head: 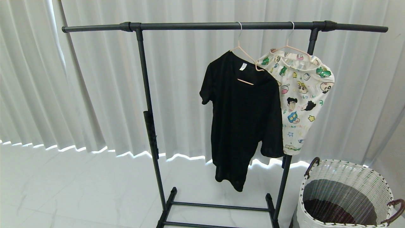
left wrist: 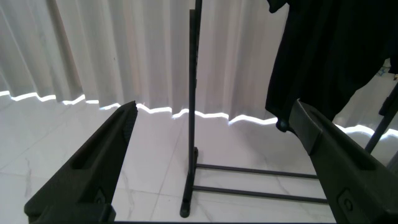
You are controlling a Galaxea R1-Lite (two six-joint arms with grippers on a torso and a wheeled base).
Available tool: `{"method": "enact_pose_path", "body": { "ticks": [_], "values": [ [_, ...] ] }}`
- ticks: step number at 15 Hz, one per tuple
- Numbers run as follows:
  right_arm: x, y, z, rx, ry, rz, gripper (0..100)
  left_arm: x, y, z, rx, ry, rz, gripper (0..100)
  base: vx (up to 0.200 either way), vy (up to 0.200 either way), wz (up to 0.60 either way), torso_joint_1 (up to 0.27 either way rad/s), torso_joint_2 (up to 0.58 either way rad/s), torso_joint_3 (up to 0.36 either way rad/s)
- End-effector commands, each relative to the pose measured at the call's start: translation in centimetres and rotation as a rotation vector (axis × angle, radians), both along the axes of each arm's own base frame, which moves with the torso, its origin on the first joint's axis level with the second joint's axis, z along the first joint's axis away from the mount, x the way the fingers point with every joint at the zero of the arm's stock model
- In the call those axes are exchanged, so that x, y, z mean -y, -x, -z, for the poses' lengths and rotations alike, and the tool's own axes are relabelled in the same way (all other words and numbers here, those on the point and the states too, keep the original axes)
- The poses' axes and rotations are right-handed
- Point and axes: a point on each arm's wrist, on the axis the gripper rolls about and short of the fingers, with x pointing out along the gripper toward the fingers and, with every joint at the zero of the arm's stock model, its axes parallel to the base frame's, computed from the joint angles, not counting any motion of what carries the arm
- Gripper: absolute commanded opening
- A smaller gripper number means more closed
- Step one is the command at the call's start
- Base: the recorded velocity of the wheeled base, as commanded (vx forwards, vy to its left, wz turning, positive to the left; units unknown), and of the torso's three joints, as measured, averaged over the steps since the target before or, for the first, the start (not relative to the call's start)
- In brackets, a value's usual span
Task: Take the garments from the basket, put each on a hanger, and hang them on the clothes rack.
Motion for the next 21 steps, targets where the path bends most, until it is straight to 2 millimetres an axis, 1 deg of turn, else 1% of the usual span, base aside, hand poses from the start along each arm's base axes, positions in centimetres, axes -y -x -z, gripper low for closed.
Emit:
{"method": "enact_pose_path", "body": {
  "ticks": [1,21],
  "values": [
    [0.00,0.00,0.00,0.000,-0.001,0.000,100,0.00,0.00,0.00,0.001,0.000,0.000,100,0.000,0.000,0.00,0.000,0.00,0.000],
    [0.00,0.00,0.00,0.000,-0.001,0.000,100,0.00,0.00,0.00,0.001,0.000,0.000,100,0.000,0.000,0.00,0.000,0.00,0.000]
  ]
}}
